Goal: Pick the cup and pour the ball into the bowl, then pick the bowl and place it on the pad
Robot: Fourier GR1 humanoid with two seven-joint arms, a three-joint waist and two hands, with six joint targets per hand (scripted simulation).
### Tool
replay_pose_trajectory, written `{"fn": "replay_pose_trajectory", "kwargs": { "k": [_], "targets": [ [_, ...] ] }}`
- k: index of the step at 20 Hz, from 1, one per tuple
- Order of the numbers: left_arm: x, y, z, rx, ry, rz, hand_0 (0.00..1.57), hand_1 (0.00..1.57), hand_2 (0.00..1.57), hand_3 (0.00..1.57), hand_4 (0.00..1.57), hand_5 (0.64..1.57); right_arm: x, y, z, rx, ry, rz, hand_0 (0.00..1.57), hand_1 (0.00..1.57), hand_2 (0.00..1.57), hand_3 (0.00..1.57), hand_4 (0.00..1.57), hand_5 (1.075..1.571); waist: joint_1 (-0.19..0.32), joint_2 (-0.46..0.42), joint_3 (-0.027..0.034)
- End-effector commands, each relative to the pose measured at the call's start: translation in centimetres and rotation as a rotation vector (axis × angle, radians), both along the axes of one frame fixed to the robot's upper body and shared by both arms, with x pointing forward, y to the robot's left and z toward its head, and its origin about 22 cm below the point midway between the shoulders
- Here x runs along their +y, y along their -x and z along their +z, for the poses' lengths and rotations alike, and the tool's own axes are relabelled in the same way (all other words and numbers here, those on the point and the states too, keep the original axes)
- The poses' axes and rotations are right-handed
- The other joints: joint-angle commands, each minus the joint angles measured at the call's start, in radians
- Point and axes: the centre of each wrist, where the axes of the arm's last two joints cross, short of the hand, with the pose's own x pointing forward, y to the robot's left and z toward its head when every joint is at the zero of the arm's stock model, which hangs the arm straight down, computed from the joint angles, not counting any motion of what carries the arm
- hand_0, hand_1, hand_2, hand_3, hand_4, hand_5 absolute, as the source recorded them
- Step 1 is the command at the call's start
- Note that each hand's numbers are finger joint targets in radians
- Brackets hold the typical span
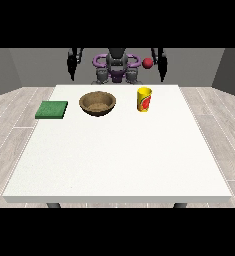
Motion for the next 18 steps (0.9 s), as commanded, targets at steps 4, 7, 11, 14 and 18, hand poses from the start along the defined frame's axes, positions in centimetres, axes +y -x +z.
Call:
{"fn": "replay_pose_trajectory", "kwargs": {
  "k": [4,7,11,14,18],
  "targets": [
    [0.5,-0.2,2.7,-0.029,-0.022,-0.015,0.00,0.00,0.00,0.00,0.00,1.557,-1.0,-0.1,2.5,-0.019,0.037,-0.007,0.00,0.00,0.00,0.00,0.00,1.569,-0.010,-0.232,0.0136],
    [2.1,-1.6,6.3,-0.074,0.144,0.009,0.00,0.00,0.00,0.00,0.00,1.557,-5.5,1.2,2.5,0.004,-0.053,0.007,0.00,0.00,0.00,0.00,0.00,1.569,-0.048,-0.238,0.0209],
    [5.4,-1.1,6.6,-0.097,0.122,0.036,0.00,0.00,0.00,0.00,0.00,1.554,-8.4,1.9,4.3,-0.036,-0.085,0.015,0.00,0.00,0.00,0.00,0.00,1.570,-0.051,-0.181,0.0195],
    [6.7,-1.8,7.0,-0.205,0.133,0.048,0.00,0.00,0.00,0.00,0.00,1.547,-9.8,1.2,4.5,-0.122,-0.072,-0.015,0.00,0.00,0.00,0.00,0.00,1.570,-0.031,-0.081,0.0195],
    [6.8,-3.2,6.6,-0.250,0.132,0.024,0.00,0.00,0.00,0.00,0.00,1.542,-9.7,0.4,5.3,-0.152,-0.067,-0.003,0.00,0.00,0.00,0.00,0.00,1.570,-0.042,-0.026,0.0195]
  ]
}}
